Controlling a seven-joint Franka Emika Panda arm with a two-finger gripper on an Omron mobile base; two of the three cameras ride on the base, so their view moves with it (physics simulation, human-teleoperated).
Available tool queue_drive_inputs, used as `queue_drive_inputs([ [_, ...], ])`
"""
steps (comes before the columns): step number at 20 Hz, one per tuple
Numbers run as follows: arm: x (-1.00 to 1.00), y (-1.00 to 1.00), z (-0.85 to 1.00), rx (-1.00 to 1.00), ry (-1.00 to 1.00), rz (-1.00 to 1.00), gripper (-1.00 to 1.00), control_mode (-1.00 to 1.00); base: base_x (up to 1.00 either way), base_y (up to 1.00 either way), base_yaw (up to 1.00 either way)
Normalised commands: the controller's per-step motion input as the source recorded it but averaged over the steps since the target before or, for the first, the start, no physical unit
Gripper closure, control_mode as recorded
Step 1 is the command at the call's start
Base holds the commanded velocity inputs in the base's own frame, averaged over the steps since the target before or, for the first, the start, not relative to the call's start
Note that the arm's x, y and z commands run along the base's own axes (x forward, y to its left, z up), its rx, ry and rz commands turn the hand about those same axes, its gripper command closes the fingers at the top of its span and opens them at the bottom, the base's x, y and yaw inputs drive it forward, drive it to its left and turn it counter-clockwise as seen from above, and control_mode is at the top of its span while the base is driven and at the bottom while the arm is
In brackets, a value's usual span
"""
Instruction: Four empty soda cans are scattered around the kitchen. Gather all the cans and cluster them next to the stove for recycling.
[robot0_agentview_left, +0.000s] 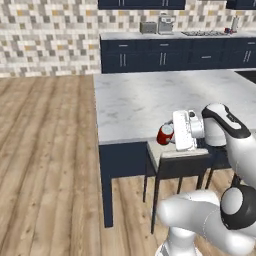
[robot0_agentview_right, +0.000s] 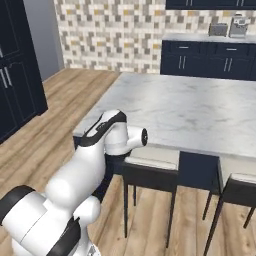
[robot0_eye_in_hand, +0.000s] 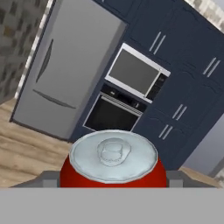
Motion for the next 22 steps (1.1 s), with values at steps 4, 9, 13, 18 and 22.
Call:
queue_drive_inputs([
  [4,0.00,0.00,0.00,0.00,0.00,0.00,1.00,1.00,-0.04,1.00,-0.01],
  [9,0.00,0.00,0.00,0.00,0.00,0.00,1.00,1.00,-0.03,1.00,-0.01],
  [13,0.00,0.00,0.00,0.00,0.00,0.00,1.00,1.00,-0.03,1.00,-0.01],
  [18,0.00,0.00,0.00,0.00,0.00,0.00,1.00,1.00,-0.03,1.00,-0.01],
  [22,0.00,0.00,0.00,0.00,0.00,0.00,1.00,1.00,-0.02,1.00,-0.01],
])
